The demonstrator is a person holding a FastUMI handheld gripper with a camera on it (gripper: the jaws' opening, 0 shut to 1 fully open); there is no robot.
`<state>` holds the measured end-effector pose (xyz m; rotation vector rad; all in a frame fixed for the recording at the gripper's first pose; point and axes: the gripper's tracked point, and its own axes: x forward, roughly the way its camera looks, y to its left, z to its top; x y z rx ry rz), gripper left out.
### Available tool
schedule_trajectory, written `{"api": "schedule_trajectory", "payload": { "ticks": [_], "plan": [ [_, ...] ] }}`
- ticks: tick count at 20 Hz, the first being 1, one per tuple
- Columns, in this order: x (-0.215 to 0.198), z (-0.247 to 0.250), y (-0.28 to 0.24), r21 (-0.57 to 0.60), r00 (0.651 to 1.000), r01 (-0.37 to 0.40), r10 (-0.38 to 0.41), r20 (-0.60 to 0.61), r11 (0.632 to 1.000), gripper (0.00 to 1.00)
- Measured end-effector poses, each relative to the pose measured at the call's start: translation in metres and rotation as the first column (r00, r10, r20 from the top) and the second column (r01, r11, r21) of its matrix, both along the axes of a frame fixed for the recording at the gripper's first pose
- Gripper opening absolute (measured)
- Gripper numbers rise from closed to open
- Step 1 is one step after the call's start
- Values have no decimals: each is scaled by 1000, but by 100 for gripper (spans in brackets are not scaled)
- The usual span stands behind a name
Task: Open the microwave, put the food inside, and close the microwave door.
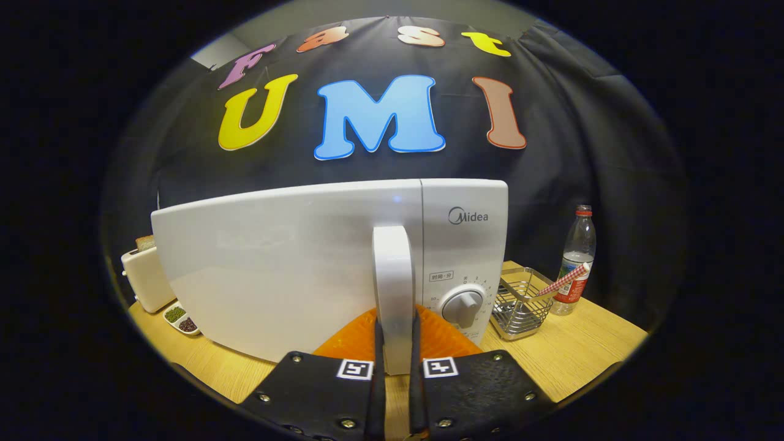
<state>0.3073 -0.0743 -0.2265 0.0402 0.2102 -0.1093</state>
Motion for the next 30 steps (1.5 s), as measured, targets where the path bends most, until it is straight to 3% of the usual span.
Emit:
{"api": "schedule_trajectory", "payload": {
  "ticks": [6,11,15,21,30],
  "plan": [
    [-11,-2,5,105,1000,2,0,-16,994,15],
    [-56,2,18,129,1000,-24,26,-11,991,15],
    [-115,4,44,68,992,-126,127,-6,990,15],
    [-178,5,94,153,964,-261,265,-7,953,15],
    [-249,6,189,235,931,-359,365,19,903,14]
  ]
}}
